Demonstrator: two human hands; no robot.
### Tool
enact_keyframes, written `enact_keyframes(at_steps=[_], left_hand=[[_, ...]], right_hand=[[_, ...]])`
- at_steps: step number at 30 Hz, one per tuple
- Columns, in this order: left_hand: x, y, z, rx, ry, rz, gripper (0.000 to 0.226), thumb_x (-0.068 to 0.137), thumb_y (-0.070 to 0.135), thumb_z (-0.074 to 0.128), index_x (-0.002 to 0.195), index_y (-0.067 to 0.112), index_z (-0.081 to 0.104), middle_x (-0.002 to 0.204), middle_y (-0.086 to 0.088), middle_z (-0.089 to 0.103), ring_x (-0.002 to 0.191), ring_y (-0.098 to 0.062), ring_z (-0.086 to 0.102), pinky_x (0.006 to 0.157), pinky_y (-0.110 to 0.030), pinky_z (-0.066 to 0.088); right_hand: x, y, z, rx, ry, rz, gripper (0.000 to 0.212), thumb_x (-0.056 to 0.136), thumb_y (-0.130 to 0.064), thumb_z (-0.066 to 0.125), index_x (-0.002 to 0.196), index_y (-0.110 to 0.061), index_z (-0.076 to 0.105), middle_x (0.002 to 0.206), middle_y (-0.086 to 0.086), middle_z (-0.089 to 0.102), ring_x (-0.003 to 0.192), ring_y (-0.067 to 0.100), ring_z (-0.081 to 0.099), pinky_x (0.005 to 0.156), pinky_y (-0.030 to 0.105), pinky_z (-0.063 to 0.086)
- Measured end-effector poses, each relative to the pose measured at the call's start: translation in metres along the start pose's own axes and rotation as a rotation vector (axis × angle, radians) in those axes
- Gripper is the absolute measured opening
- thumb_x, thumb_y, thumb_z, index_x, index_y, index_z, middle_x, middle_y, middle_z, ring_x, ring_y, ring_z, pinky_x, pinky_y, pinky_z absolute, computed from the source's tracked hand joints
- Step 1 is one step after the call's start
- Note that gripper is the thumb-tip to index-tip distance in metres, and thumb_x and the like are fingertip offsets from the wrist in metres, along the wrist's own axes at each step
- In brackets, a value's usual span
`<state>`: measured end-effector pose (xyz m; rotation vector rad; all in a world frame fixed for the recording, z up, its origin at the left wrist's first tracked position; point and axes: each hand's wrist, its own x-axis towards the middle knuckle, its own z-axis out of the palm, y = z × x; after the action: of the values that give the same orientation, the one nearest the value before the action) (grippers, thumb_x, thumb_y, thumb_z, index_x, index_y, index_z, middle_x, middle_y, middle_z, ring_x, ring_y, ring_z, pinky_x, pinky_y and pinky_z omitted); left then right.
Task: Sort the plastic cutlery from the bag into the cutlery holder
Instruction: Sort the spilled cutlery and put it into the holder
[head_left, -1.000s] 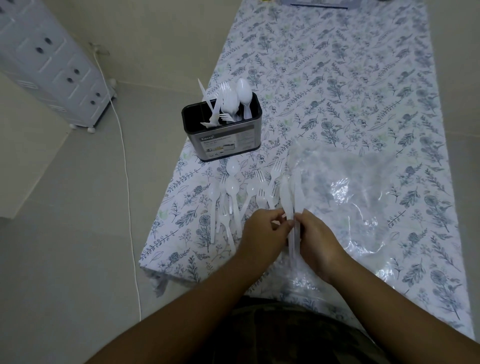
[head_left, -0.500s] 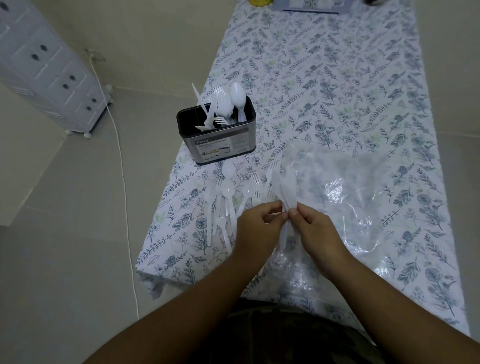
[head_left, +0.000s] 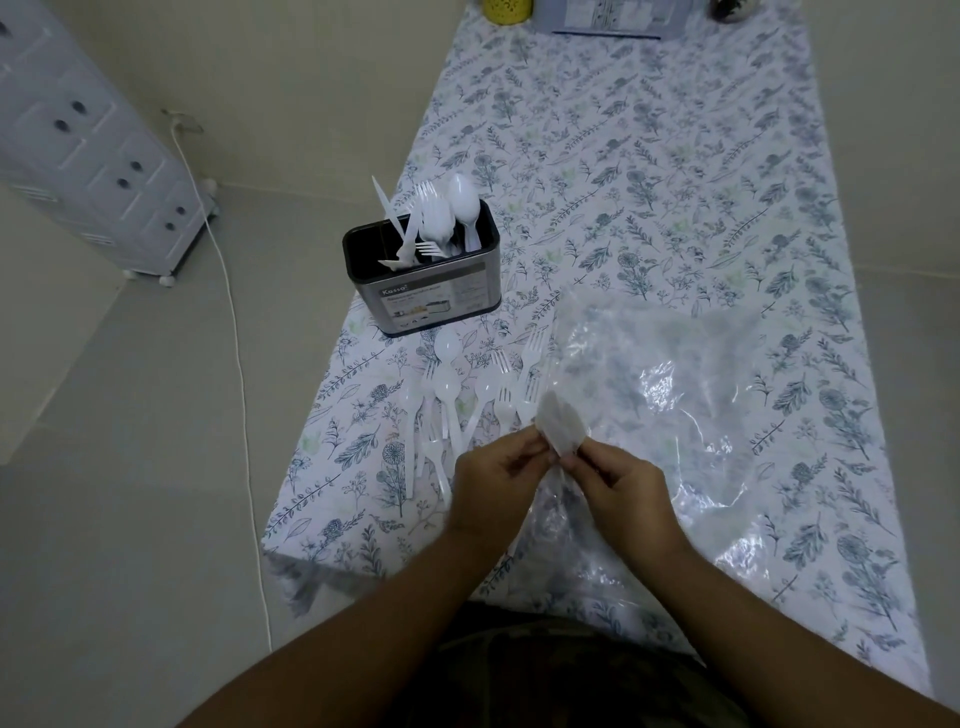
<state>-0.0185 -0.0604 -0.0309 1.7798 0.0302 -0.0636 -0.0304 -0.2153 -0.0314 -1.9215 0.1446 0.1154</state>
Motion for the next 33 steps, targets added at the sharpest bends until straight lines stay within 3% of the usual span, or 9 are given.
enact_keyframes(at_steps=[4, 8, 10, 13, 17, 19, 23, 26, 33], left_hand=[[-0.002, 0.003, -0.001, -0.075, -0.002, -0.042, 0.024, 0.093, 0.006, 0.069, 0.116, 0.011, 0.075, 0.102, 0.002, 0.078, 0.097, -0.015, 0.074, 0.087, -0.034, 0.059], [0.008, 0.023, -0.018, -0.047, 0.048, 0.011, 0.013, 0.093, 0.005, 0.067, 0.1, 0.008, 0.078, 0.091, 0.001, 0.076, 0.088, -0.016, 0.072, 0.082, -0.03, 0.057], [0.019, 0.037, -0.037, 0.042, 0.105, 0.093, 0.01, 0.093, 0.004, 0.068, 0.089, 0.008, 0.076, 0.083, 0.003, 0.072, 0.082, -0.012, 0.068, 0.077, -0.024, 0.054], [0.043, 0.065, -0.078, 0.13, 0.182, 0.219, 0.009, 0.09, 0.006, 0.071, 0.091, 0.01, 0.078, 0.087, 0.007, 0.073, 0.085, -0.008, 0.069, 0.079, -0.022, 0.054], [0.079, 0.114, -0.135, 0.093, 0.216, 0.303, 0.016, 0.088, 0.006, 0.074, 0.101, 0.014, 0.079, 0.091, 0.004, 0.077, 0.084, -0.011, 0.073, 0.078, -0.029, 0.06], [0.1, 0.133, -0.159, 0.085, 0.241, 0.326, 0.017, 0.087, 0.006, 0.075, 0.101, 0.016, 0.078, 0.091, 0.001, 0.077, 0.084, -0.014, 0.074, 0.079, -0.033, 0.061], [0.138, 0.151, -0.191, -0.052, 0.246, 0.296, 0.018, 0.088, 0.002, 0.072, 0.105, 0.008, 0.077, 0.098, -0.008, 0.077, 0.093, -0.022, 0.075, 0.083, -0.034, 0.061], [0.159, 0.146, -0.203, -0.065, 0.271, 0.259, 0.014, 0.087, 0.0, 0.072, 0.101, 0.002, 0.075, 0.096, -0.017, 0.076, 0.093, -0.031, 0.073, 0.085, -0.043, 0.061], [0.182, 0.094, -0.212, -0.087, 0.286, 0.154, 0.014, 0.085, 0.002, 0.076, 0.097, 0.01, 0.076, 0.09, -0.013, 0.076, 0.089, -0.033, 0.074, 0.086, -0.052, 0.06]], right_hand=[[0.004, -0.01, -0.001, -0.032, 0.027, -0.077, 0.035, 0.091, -0.004, 0.071, 0.077, -0.036, 0.07, 0.074, -0.024, 0.069, 0.075, -0.005, 0.064, 0.07, 0.007, 0.043], [0.024, -0.035, 0.004, -0.131, 0.024, -0.202, 0.017, 0.092, -0.009, 0.072, 0.077, -0.018, 0.071, 0.084, -0.008, 0.069, 0.085, 0.002, 0.062, 0.071, 0.007, 0.042], [0.038, -0.056, 0.012, -0.128, 0.014, -0.251, 0.016, 0.092, -0.011, 0.072, 0.076, -0.009, 0.07, 0.076, -0.003, 0.066, 0.078, 0.006, 0.061, 0.068, 0.012, 0.044], [0.065, -0.105, 0.025, 0.016, -0.059, -0.23, 0.013, 0.09, -0.014, 0.074, 0.078, -0.012, 0.077, 0.07, -0.004, 0.069, 0.068, 0.008, 0.063, 0.068, 0.022, 0.05], [0.106, -0.176, 0.042, 0.206, -0.182, -0.269, 0.007, 0.088, -0.014, 0.078, 0.092, -0.017, 0.083, 0.086, 0.004, 0.08, 0.085, 0.022, 0.077, 0.085, 0.046, 0.062], [0.128, -0.206, 0.051, 0.22, -0.19, -0.329, 0.008, 0.086, -0.017, 0.08, 0.093, -0.014, 0.083, 0.087, 0.007, 0.08, 0.086, 0.025, 0.077, 0.085, 0.05, 0.062], [0.168, -0.243, 0.071, 0.226, -0.199, -0.346, 0.011, 0.085, -0.021, 0.081, 0.093, -0.013, 0.081, 0.087, 0.01, 0.079, 0.087, 0.03, 0.077, 0.085, 0.052, 0.062], [0.191, -0.246, 0.089, 0.185, -0.194, -0.334, 0.007, 0.086, -0.021, 0.078, 0.088, -0.015, 0.078, 0.085, 0.011, 0.078, 0.086, 0.032, 0.077, 0.083, 0.054, 0.062], [0.211, -0.222, 0.119, 0.066, -0.18, -0.247, 0.008, 0.087, -0.015, 0.078, 0.083, -0.009, 0.074, 0.083, 0.013, 0.077, 0.085, 0.033, 0.076, 0.082, 0.054, 0.061]])
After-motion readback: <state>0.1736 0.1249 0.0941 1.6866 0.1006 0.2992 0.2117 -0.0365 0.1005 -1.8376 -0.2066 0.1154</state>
